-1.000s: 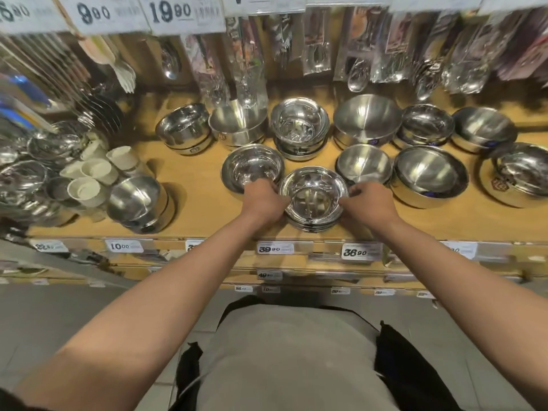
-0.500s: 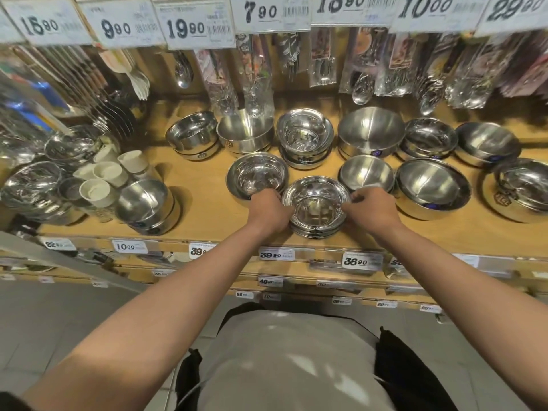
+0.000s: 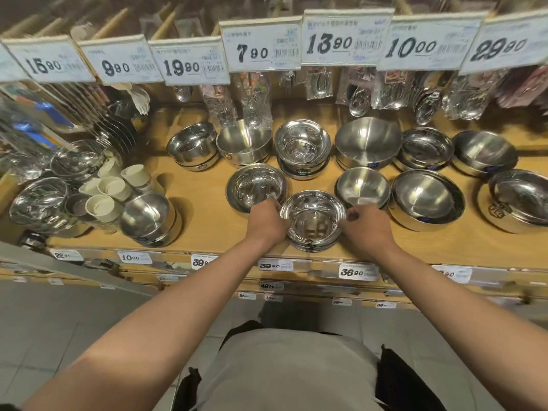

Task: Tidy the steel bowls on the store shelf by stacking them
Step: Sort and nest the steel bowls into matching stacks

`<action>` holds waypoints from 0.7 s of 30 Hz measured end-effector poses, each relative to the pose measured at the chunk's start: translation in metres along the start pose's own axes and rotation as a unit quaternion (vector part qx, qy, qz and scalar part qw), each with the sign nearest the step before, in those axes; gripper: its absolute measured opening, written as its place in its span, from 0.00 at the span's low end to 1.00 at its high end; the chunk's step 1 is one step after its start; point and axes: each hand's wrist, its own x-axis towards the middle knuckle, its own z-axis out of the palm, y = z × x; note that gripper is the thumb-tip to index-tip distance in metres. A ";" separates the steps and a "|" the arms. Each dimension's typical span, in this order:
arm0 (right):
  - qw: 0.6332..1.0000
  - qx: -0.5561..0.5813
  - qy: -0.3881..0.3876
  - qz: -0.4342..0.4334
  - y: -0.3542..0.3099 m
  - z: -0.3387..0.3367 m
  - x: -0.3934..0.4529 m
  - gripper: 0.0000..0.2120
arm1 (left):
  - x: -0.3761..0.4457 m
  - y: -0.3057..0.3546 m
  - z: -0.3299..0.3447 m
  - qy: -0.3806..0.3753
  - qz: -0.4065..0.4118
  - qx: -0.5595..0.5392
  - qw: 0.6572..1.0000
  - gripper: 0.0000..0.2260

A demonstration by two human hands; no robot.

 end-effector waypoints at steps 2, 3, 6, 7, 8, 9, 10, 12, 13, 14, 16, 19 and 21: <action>1.000 0.008 0.002 0.006 0.002 0.002 -0.002 0.17 | 0.000 0.000 0.001 -0.003 0.006 0.008 1.000 0.12; 1.000 0.013 0.001 0.005 0.003 0.002 -0.002 0.17 | 0.000 0.000 0.001 -0.002 0.011 0.010 1.000 0.12; 1.000 0.013 -0.006 -0.002 0.003 0.000 -0.005 0.13 | -0.005 0.001 0.001 -0.007 0.022 0.001 1.000 0.11; 1.000 0.015 -0.002 -0.002 0.003 -0.002 -0.007 0.09 | -0.007 0.002 -0.001 -0.013 0.029 -0.006 0.999 0.10; 1.000 0.021 0.009 -0.003 0.002 -0.003 -0.008 0.09 | -0.010 0.003 -0.005 -0.020 0.034 -0.016 0.999 0.10; 0.999 0.031 0.028 -0.008 0.000 -0.005 -0.010 0.10 | -0.013 0.002 -0.009 -0.024 0.039 -0.030 0.998 0.09; 0.998 0.042 0.048 -0.020 -0.005 -0.006 -0.012 0.11 | -0.015 -0.003 -0.015 -0.022 0.035 -0.047 0.998 0.06; 0.994 0.060 0.072 -0.057 -0.024 -0.006 -0.017 0.12 | -0.021 -0.021 -0.031 -0.005 0.012 -0.091 0.996 0.04; 0.992 0.070 0.071 -0.079 -0.036 -0.005 -0.019 0.12 | -0.025 -0.034 -0.040 0.003 -0.007 -0.113 0.994 0.06; 0.990 0.080 0.062 -0.100 -0.050 -0.001 -0.021 0.12 | -0.030 -0.050 -0.051 0.006 -0.033 -0.131 0.991 0.07; 0.988 0.088 0.020 -0.126 -0.078 0.009 -0.025 0.10 | -0.041 -0.086 -0.073 0.013 -0.091 -0.159 0.983 0.08; 0.984 0.084 -0.112 -0.114 -0.118 0.036 -0.024 0.12 | -0.051 -0.142 -0.108 0.053 -0.187 -0.201 0.960 0.09; 0.973 0.091 -0.189 -0.095 -0.143 0.058 -0.023 0.17 | -0.048 -0.176 -0.131 0.105 -0.240 -0.240 0.935 0.08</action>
